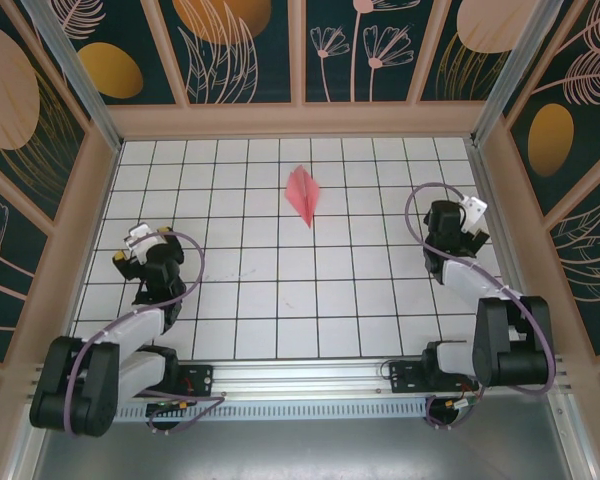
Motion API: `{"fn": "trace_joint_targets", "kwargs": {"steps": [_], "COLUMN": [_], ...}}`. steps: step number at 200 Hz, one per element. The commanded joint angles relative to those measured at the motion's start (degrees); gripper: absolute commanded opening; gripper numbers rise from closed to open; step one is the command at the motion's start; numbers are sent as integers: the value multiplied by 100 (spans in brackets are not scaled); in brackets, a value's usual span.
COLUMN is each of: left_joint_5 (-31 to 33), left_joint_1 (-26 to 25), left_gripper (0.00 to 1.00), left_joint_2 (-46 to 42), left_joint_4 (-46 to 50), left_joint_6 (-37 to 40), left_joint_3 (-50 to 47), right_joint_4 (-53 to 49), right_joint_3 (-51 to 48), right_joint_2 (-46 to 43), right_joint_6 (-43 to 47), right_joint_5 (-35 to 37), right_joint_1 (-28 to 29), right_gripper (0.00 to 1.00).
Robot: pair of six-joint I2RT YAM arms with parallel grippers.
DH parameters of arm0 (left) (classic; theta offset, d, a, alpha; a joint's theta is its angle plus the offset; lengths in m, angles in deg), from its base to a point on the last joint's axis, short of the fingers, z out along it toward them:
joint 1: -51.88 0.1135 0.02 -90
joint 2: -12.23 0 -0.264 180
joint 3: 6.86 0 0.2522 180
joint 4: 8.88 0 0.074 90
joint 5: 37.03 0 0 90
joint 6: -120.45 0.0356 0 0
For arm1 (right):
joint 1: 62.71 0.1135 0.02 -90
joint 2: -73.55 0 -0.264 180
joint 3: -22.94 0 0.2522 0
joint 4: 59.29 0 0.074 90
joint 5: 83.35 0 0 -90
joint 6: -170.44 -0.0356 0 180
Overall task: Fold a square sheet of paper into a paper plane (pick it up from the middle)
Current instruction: Reset both arms
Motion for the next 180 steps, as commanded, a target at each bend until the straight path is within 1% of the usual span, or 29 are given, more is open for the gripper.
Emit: {"fn": "trace_joint_targets", "kwargs": {"steps": [1,11,30,57,75,88,95,109,133,142,180], "left_joint_5": [-906,-1116,-1474,-1979,-2157,-2253,-2340,-2462,-2503,-2614,-2671], "left_joint_1": [104,149,249,319,349,406,436,487,545,604,658], "left_gripper": [99,99,98,98,98,99,99,98,98,98,98], "left_joint_2": [265,371,533,782,981,1143,1251,1484,2201,2082,2393], "left_joint_4": [-1250,-1646,-1757,-2170,-2386,-2564,-2608,-2659,-3353,-3205,-3980], "left_joint_6": [529,606,664,719,731,740,739,748,739,646,646], "left_joint_3": [-103,-187,-115,-92,-20,41,101,271,327,293,30], "right_joint_4": [1962,2420,3141,3822,4239,4385,4286,4408,4573,4664,5201], "right_joint_3": [-590,-788,-982,-1108,-1199,-1193,-1160,-1227,-1324,-1381,-1631], "right_joint_2": [115,156,390,819,1021,1202,1181,1176,1172,1172,1280], "right_joint_6": [623,693,980,1217,1331,1408,1427,1474,1509,1510,1546], "right_joint_5": [-703,-1073,-1645,-2019,-2186,-2348,-2428,-2604,-2830,-2928,-3206], "right_joint_1": [-150,-214,-223,-222,-217,-226,-224,-231,-273,-298,-358], "right_gripper": [99,99,99,99,99,99,99,99,99,99,99]}}
